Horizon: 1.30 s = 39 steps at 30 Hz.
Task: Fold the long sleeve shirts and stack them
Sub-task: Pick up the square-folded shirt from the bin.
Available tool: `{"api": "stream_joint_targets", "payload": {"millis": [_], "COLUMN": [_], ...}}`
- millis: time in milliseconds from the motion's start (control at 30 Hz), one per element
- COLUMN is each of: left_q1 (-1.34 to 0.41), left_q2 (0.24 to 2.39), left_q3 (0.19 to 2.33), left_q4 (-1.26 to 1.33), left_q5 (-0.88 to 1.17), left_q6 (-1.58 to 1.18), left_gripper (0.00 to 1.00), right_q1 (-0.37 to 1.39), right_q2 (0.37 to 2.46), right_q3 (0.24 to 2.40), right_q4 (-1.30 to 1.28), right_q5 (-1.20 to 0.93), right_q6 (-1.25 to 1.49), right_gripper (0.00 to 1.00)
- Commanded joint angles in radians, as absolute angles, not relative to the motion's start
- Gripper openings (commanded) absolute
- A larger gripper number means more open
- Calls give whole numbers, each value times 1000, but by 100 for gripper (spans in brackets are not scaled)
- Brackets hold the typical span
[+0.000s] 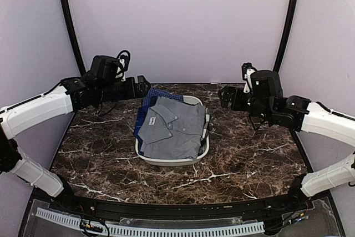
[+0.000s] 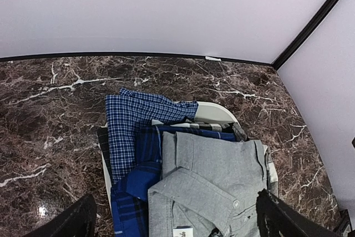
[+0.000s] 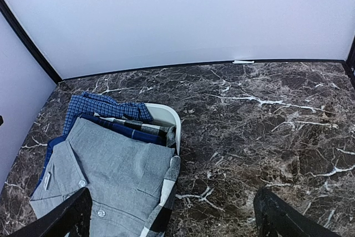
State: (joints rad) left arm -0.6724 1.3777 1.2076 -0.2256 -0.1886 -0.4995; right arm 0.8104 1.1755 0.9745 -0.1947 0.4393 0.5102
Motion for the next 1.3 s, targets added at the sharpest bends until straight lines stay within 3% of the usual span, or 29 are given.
{"api": "stream_joint_targets", "payload": {"millis": [0,467,933,1267], "left_q1": [-676,-675,-650,-626], "left_q2": [1358,1339,1239,1159], "left_q3": [1219,1227,1170,1100], "left_q4": [-259,-281,-341,-346], "left_q5": [-213,-215,-225,-200], "left_q6": [-486,-491,-502,-517], "left_gripper": [99,99,99,99], "right_q1": [807,834,1024,1069], "right_q2": [1180,1263,1637,1874], "right_q3": [990,1080,1397,1582], "right_q4": [-165,-250,-393,-433], "right_q5": [422,361,383,336], "right_q6": [494,470,426,413], "right_gripper": [99,99,99,99]}}
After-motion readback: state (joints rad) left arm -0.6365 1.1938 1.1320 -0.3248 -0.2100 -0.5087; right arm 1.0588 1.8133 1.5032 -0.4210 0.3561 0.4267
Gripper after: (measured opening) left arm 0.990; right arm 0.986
